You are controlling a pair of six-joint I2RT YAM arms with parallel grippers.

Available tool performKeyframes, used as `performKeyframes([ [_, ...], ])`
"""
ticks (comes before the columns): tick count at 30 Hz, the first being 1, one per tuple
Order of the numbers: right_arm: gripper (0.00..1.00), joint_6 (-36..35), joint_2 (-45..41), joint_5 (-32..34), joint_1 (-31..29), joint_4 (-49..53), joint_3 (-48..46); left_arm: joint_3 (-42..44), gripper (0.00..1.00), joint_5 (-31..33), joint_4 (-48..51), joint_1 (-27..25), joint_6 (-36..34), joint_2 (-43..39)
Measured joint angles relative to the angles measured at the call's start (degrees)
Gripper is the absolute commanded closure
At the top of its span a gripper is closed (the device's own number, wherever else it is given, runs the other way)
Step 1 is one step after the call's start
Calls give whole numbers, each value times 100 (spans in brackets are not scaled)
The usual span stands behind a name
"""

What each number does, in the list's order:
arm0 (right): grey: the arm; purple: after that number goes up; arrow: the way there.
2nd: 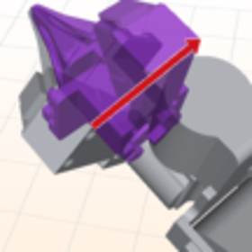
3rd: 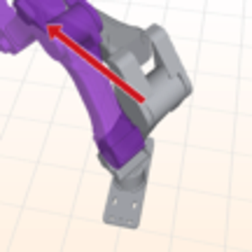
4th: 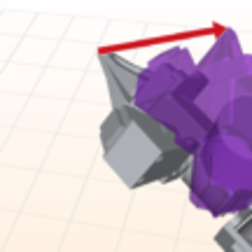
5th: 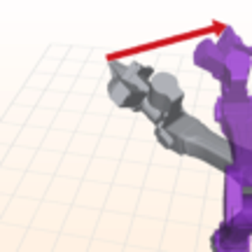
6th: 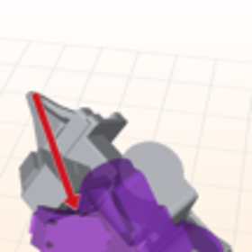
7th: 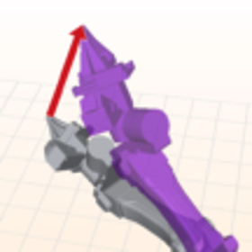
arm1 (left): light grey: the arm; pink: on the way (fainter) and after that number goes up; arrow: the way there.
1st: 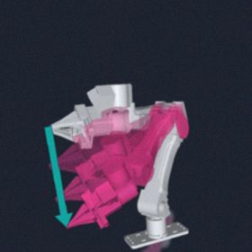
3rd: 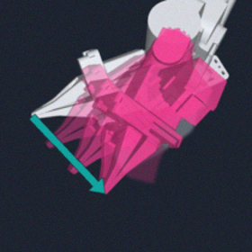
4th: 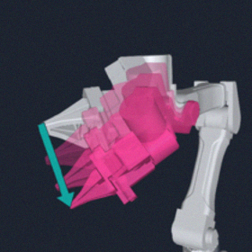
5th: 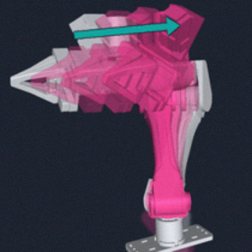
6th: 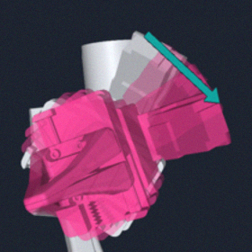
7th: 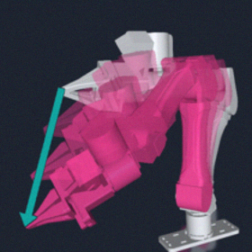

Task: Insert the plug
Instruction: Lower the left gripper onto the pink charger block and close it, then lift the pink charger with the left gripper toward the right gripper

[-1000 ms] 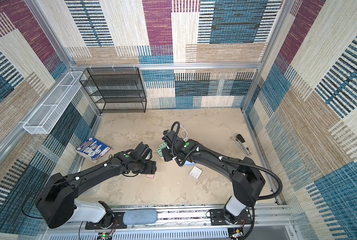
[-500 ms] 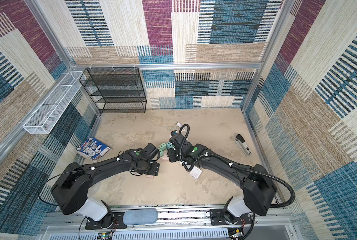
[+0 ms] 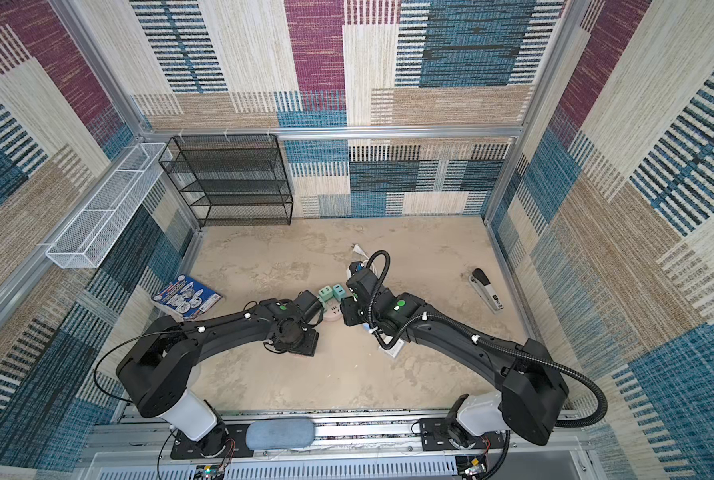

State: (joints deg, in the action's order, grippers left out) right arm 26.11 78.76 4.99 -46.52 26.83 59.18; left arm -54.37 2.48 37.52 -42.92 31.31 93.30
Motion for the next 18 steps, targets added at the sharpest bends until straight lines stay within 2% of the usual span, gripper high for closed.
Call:
performKeyframes([
  [11, 48, -2, -68, -2, 0, -63, -118, 210, 31, -413, -131, -210, 306, -317],
  [18, 48, -2, -111, -9, 0, -120, -175, -4, 31, -192, -149, -208, 387, 52],
])
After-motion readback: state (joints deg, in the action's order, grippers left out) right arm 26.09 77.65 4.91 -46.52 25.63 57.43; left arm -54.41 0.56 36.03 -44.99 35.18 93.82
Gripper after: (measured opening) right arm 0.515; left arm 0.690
